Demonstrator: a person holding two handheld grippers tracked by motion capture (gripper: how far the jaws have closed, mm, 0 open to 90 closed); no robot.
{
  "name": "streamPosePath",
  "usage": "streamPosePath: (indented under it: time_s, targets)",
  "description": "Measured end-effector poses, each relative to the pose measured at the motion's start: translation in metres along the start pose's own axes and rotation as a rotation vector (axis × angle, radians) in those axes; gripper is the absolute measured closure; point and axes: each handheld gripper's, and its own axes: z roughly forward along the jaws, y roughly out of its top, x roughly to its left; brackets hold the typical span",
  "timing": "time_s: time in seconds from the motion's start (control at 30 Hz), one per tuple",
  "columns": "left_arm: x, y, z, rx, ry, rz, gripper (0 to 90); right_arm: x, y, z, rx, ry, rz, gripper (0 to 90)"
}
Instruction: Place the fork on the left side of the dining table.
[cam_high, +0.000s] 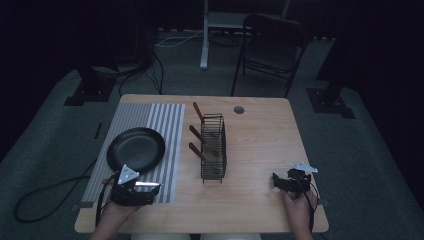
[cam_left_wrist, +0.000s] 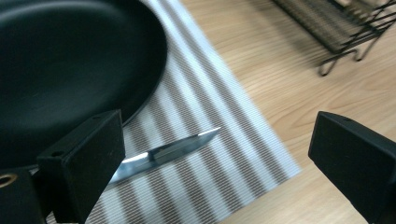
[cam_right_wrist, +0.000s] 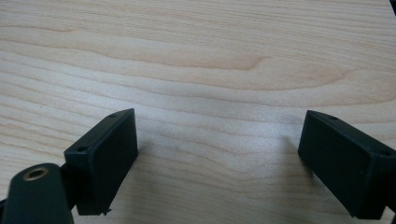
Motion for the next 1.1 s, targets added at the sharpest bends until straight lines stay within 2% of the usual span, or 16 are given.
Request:
streamPosePath:
  time_s: [0.07, 0.4, 0.53, 0.6, 0.77, 0.93, 1.1]
  targets:
    - [-0.003, 0.004, 0.000, -0.007, -0.016, -0.002, 3.9, 0.000, 0.000, 0.000, 0.000, 0.000, 0.000, 11.6]
    - [-0.022, 0.022, 0.005, -0.015, -0.046, 0.049, 3.9, 0.000, 0.000, 0.000, -0.001, 0.000, -0.001, 11.6]
    - [-0.029, 0.034, 0.008, -0.026, -0.052, 0.063, 3.9, 0.000, 0.000, 0.000, -0.001, 0.000, -0.001, 11.6]
    - [-0.032, 0.042, 0.009, -0.033, -0.068, 0.064, 4.0, 0.000, 0.000, 0.000, -0.002, 0.000, -0.001, 11.6]
    - [-0.042, 0.054, 0.015, -0.041, -0.070, 0.096, 4.0, 0.000, 0.000, 0.000, -0.002, 0.000, -0.001, 11.6]
    - [-0.048, 0.061, 0.020, -0.049, -0.092, 0.087, 4.0, 0.000, 0.000, 0.000, -0.002, 0.000, 0.000, 11.7]
    - [-0.057, 0.072, 0.022, -0.052, -0.098, 0.111, 4.0, 0.000, 0.000, 0.000, -0.002, -0.001, 0.000, 11.7]
